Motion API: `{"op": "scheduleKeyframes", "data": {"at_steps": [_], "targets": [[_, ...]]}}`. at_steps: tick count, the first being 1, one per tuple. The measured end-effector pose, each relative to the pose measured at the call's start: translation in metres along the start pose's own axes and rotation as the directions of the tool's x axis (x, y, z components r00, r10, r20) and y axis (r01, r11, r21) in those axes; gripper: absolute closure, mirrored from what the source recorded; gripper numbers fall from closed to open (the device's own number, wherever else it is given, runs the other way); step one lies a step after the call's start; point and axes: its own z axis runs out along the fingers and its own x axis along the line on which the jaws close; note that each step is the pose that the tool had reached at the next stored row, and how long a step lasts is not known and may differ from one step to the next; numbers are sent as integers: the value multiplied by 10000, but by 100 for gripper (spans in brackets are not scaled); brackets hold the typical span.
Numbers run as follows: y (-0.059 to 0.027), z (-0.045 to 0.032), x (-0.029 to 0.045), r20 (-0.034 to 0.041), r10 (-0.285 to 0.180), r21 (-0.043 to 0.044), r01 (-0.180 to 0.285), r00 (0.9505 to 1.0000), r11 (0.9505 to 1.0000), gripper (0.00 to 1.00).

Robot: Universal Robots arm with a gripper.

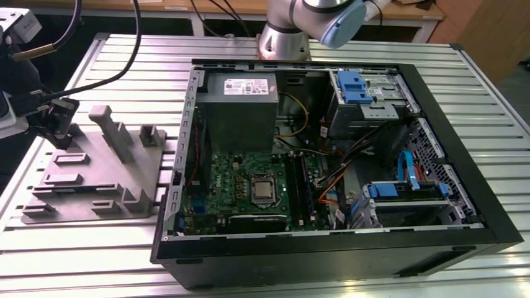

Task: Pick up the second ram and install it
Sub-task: 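Pick up the second ram and move it above second insertion slot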

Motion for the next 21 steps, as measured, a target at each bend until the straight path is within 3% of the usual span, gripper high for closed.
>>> {"op": "scheduleKeyframes", "data": {"at_steps": [7, 12, 17, 21], "targets": [[0, 9, 1, -4, -137, -4, 137, 9999, 9999, 90], [-1, 24, 2, -40, -973, -26, 973, 9952, 9953, 90], [-2, 43, 2, -76, -1861, -53, 1861, 9825, 9825, 90], [-3, 61, 3, -104, -2577, -77, 2577, 9662, 9662, 90]]}}
